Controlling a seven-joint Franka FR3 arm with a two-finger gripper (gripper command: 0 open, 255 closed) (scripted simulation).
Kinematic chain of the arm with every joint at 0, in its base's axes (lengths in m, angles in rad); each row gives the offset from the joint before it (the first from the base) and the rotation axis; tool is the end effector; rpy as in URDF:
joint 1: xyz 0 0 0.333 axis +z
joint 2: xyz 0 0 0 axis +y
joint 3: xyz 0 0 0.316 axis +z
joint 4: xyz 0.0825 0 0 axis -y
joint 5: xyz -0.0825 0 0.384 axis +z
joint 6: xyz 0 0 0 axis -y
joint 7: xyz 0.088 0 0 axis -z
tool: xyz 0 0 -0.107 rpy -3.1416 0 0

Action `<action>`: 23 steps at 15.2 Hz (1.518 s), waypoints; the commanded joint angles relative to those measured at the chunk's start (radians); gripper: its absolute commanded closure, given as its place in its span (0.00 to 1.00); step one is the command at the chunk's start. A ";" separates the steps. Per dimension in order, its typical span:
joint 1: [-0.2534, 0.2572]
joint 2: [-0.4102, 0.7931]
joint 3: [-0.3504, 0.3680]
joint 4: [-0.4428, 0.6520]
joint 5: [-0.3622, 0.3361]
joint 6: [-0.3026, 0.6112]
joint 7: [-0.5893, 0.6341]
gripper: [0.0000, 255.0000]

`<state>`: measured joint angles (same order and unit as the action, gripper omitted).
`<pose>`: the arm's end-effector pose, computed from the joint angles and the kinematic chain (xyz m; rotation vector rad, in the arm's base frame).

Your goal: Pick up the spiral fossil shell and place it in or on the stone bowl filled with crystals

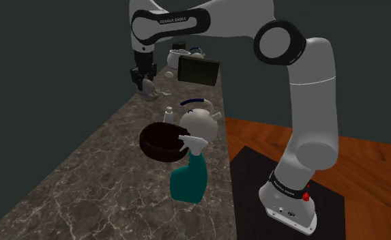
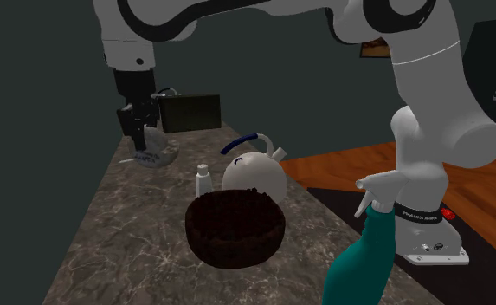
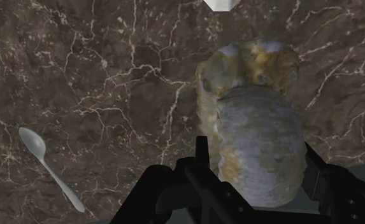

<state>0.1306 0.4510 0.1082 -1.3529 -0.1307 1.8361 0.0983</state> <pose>0.6817 0.1408 0.4705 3.0579 0.2467 0.0731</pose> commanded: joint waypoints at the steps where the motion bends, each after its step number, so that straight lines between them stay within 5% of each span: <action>1: -0.002 -0.001 -0.001 0.027 0.001 -0.027 -0.006 1.00; 8: 0.002 0.006 0.000 0.120 0.002 -0.113 -0.013 1.00; 15: 0.037 -0.268 0.033 -0.260 0.020 -0.013 0.073 1.00; 23: 0.090 -0.515 0.085 -0.548 0.055 0.023 0.175 1.00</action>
<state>0.2111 -0.0370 0.1835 -1.8712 -0.0802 1.8570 0.2550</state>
